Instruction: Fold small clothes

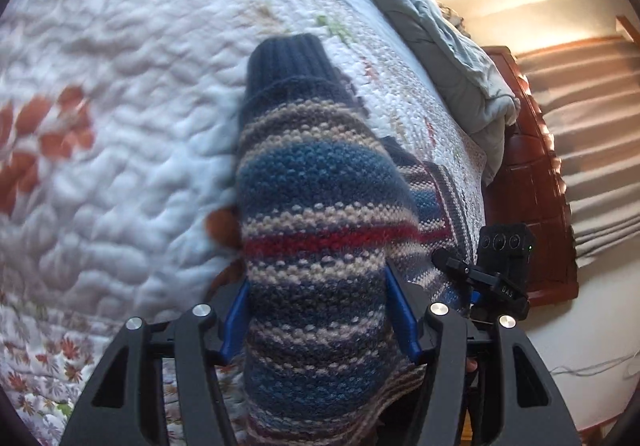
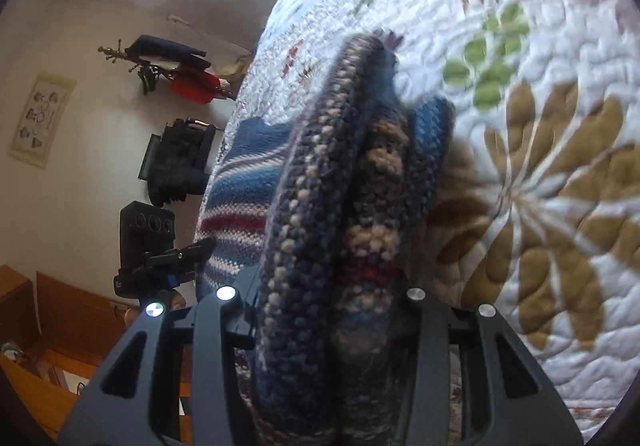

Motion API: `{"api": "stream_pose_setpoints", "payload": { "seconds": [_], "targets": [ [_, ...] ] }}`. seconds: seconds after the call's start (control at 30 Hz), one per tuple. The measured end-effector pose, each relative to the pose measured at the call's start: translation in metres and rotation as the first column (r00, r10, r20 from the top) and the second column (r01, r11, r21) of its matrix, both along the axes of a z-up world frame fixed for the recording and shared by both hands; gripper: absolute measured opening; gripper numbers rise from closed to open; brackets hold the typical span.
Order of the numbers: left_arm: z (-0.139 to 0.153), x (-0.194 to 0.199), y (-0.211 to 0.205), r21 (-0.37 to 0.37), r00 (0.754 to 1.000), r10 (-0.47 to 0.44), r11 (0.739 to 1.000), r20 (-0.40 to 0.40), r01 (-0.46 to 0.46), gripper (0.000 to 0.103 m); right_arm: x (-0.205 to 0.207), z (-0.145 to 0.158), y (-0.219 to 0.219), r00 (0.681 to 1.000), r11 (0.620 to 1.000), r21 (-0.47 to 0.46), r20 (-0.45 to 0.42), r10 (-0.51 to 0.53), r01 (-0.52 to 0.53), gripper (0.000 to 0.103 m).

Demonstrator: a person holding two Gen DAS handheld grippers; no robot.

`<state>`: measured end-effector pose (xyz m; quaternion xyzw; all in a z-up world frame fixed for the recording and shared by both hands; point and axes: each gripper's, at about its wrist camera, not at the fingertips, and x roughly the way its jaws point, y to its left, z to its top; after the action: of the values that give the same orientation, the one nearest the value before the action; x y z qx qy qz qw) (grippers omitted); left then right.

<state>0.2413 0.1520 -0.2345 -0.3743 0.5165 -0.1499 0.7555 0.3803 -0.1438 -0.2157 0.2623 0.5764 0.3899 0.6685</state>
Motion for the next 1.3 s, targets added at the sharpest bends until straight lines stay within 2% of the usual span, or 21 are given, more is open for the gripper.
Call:
{"api": "stream_pose_setpoints", "payload": {
  "seconds": [0.07, 0.1, 0.13, 0.27, 0.33, 0.37, 0.47, 0.57, 0.63, 0.67, 0.7, 0.8, 0.83, 0.87, 0.93, 0.97, 1.0, 1.03, 1.1, 1.2, 1.3],
  "targets": [
    [-0.007, -0.002, -0.001, -0.022, 1.0, 0.016, 1.0, 0.01, -0.016, 0.065, -0.006, -0.013, -0.001, 0.999, 1.0, 0.007, -0.027, -0.021, 0.021, 0.049],
    [-0.008, -0.002, -0.001, -0.025, 1.0, 0.025, 0.999, 0.012, -0.024, 0.067, -0.005, -0.017, -0.004, 0.999, 0.999, -0.007, -0.039, -0.032, 0.031, 0.063],
    [-0.009, -0.001, -0.003, -0.028, 0.999, 0.034, 0.999, 0.011, -0.033, 0.07, -0.006, -0.017, -0.008, 0.998, 0.998, -0.034, -0.037, -0.044, 0.043, 0.07],
    [0.009, -0.007, 0.0, 0.022, 0.995, 0.087, 0.996, 0.043, -0.088, 0.071, 0.004, 0.012, -0.021, 0.998, 0.998, -0.024, 0.005, -0.059, 0.059, 0.079],
    [0.029, -0.027, 0.009, 0.095, 0.983, 0.15, 0.982, 0.109, -0.161, 0.071, 0.015, 0.034, -0.024, 0.994, 0.996, -0.032, 0.066, -0.085, 0.087, 0.079],
    [0.039, -0.038, 0.01, 0.103, 0.975, 0.163, 0.978, 0.152, -0.18, 0.071, 0.022, 0.04, -0.023, 0.993, 0.996, -0.036, 0.079, -0.084, 0.087, 0.079],
    [0.059, -0.064, -0.007, 0.072, 0.962, 0.12, 0.987, 0.244, -0.141, 0.072, 0.045, 0.047, -0.007, 0.993, 0.994, -0.085, 0.099, -0.062, 0.071, 0.076],
    [0.059, -0.08, -0.039, 0.102, 0.955, 0.041, 0.992, 0.293, -0.074, 0.072, 0.061, 0.039, 0.014, 0.997, 0.986, -0.155, 0.063, -0.046, 0.056, 0.067],
    [0.051, -0.085, -0.055, 0.108, 0.953, 0.007, 0.993, 0.302, -0.042, 0.072, 0.06, 0.035, 0.02, 0.997, 0.977, -0.213, 0.072, -0.008, 0.023, 0.051],
    [0.048, -0.086, -0.064, 0.116, 0.952, -0.006, 0.993, 0.307, -0.032, 0.072, 0.057, 0.036, 0.018, 0.995, 0.972, -0.236, 0.096, 0.004, 0.019, 0.022],
    [0.042, -0.087, -0.069, 0.128, 0.953, -0.014, 0.991, 0.302, -0.026, 0.072, 0.058, 0.041, 0.018, 0.992, 0.969, -0.245, 0.13, 0.008, 0.024, 0.011],
    [0.028, -0.088, -0.077, 0.089, 0.962, -0.002, 0.996, 0.273, -0.023, 0.072, 0.051, 0.061, 0.01, 0.967, 0.975, -0.21, 0.254, -0.018, 0.073, 0.01],
    [0.024, -0.09, -0.075, 0.084, 0.962, 0.002, 0.996, 0.273, -0.026, 0.072, 0.053, 0.06, 0.006, 0.964, 0.975, -0.205, 0.265, -0.026, 0.083, 0.01],
    [0.023, -0.094, -0.071, 0.078, 0.962, 0.004, 0.997, 0.272, -0.026, 0.072, 0.055, 0.056, 0.004, 0.966, 0.972, -0.211, 0.255, -0.046, 0.102, 0.01],
    [0.019, -0.093, -0.07, 0.051, 0.964, 0.018, 0.998, 0.265, -0.032, 0.072, 0.066, 0.029, 0.005, 0.982, 0.962, -0.249, 0.179, -0.064, 0.108, 0.01],
    [0.019, -0.096, -0.069, 0.043, 0.965, 0.023, 0.998, 0.26, -0.036, 0.072, 0.068, 0.015, 0.006, 0.989, 0.959, -0.267, 0.136, -0.057, 0.092, 0.016],
    [0.018, -0.096, -0.068, 0.035, 0.967, 0.03, 0.999, 0.254, -0.04, 0.072, 0.067, 0.007, 0.006, 0.992, 0.957, -0.279, 0.118, -0.053, 0.084, 0.028],
    [0.021, -0.097, -0.067, 0.021, 0.968, 0.034, 0.999, 0.248, -0.04, 0.072, 0.063, 0.009, 0.002, 0.989, 0.957, -0.276, 0.136, -0.057, 0.093, 0.032],
    [0.032, -0.099, -0.066, 0.019, 0.962, 0.023, 0.999, 0.273, -0.029, 0.072, 0.056, 0.021, -0.007, 0.984, 0.964, -0.245, 0.162, -0.068, 0.107, 0.034],
    [0.056, -0.097, -0.061, 0.036, 0.944, 0.024, 0.999, 0.33, -0.038, 0.077, 0.026, 0.06, -0.029, 0.96, 0.966, -0.217, 0.268, -0.081, 0.142, 0.034],
    [0.066, -0.08, -0.047, -0.001, 0.938, 0.063, 0.998, 0.342, -0.067, 0.079, -0.015, 0.077, -0.036, 0.963, 0.986, -0.156, 0.269, -0.015, 0.059, 0.034]
  ]
}}
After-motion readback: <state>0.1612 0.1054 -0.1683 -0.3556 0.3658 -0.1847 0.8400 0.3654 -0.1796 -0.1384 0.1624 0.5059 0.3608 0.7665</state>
